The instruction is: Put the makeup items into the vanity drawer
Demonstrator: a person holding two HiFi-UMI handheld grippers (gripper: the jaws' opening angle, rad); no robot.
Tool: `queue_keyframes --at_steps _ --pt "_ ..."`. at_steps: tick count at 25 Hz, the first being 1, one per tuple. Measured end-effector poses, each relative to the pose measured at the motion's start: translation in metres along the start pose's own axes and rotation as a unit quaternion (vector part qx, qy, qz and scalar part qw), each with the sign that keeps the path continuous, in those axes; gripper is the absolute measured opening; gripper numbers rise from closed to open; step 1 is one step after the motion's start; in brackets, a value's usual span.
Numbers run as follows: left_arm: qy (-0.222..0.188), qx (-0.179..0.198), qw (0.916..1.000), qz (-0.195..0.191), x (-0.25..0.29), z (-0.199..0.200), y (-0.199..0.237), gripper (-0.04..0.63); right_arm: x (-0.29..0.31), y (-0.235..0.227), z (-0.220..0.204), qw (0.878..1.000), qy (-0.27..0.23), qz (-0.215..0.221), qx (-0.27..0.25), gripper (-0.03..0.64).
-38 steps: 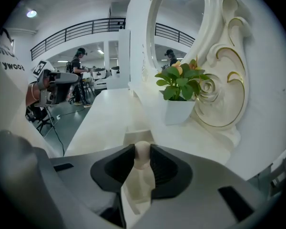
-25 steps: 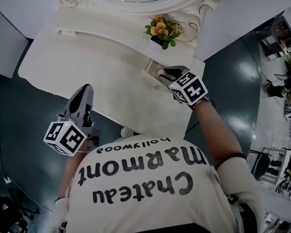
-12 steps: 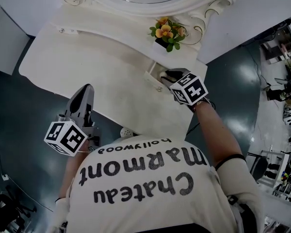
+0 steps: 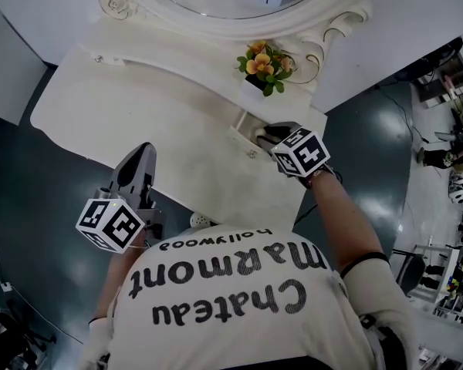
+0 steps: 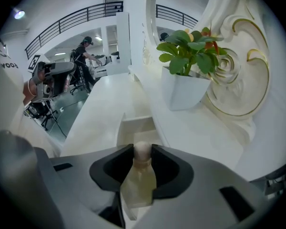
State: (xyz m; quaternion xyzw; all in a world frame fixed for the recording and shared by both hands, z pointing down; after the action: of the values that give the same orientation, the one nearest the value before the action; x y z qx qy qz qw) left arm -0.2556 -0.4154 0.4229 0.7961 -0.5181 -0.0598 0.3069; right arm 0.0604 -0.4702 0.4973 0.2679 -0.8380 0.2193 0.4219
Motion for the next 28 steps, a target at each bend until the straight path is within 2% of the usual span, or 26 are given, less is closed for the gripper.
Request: queue_keyframes --at_steps 15,28 --pt "0.010 0.011 0.9998 -0.010 0.004 -0.002 -0.005 0.008 -0.002 -0.001 -0.001 1.000 0.001 0.004 0.012 0.146" --pt "-0.015 0.033 0.9993 0.004 -0.031 0.004 -0.019 0.008 -0.011 0.001 -0.002 1.000 -0.015 -0.013 0.009 0.170"
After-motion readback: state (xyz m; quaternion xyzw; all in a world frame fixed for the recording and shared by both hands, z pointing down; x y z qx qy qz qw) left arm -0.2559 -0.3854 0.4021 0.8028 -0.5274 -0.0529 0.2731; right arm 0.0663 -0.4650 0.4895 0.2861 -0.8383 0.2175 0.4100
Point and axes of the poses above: the fingertips, and each gripper's own axes: x forward along the fingers, y to its left, z out of its top, the point moved 6 cm from there along -x, backward along the fingers, and after that the axes turned 9 degrees about z, right-handed, at the moved point
